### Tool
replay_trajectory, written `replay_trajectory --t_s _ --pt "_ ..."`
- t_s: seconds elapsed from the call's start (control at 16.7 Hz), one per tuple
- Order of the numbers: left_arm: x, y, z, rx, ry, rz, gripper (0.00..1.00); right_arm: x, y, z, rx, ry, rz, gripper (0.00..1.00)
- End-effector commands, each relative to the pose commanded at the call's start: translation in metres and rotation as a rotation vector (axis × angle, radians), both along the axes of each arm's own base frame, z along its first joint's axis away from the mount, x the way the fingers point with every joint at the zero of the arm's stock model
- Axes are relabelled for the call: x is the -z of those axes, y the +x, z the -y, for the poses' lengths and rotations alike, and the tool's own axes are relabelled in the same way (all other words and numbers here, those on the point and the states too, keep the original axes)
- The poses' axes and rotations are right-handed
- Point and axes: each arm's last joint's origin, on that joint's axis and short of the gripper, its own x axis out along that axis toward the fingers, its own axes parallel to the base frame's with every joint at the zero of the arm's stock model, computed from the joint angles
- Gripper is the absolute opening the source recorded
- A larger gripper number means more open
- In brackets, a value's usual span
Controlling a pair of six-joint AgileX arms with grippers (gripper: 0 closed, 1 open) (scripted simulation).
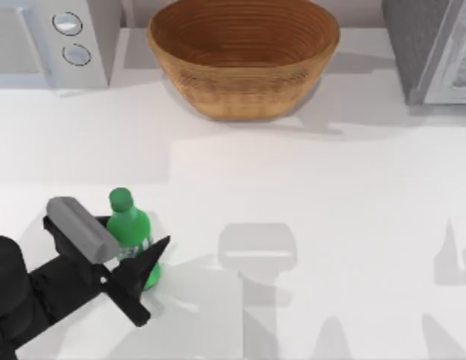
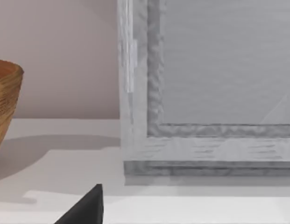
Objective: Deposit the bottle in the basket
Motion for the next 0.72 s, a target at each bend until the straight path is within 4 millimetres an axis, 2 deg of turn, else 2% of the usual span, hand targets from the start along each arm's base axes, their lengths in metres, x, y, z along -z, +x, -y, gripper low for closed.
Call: replay_trajectory --t_s 0.36,0.54,0.72 --pt "-0.009 0.012 -0.005 0.076 0.035 0.075 0.00 0.000 0.000 0.000 0.000 0.000 0.000 1.00" --pt "-0.016 0.018 -0.016 0.120 0.066 0.083 0.00 0.000 0.000 0.000 0.000 0.000 0.000 1.00" --pt "-0.021 0.016 -0.033 0.134 0.090 0.020 0.00 0.000 0.000 0.000 0.000 0.000 0.000 1.00"
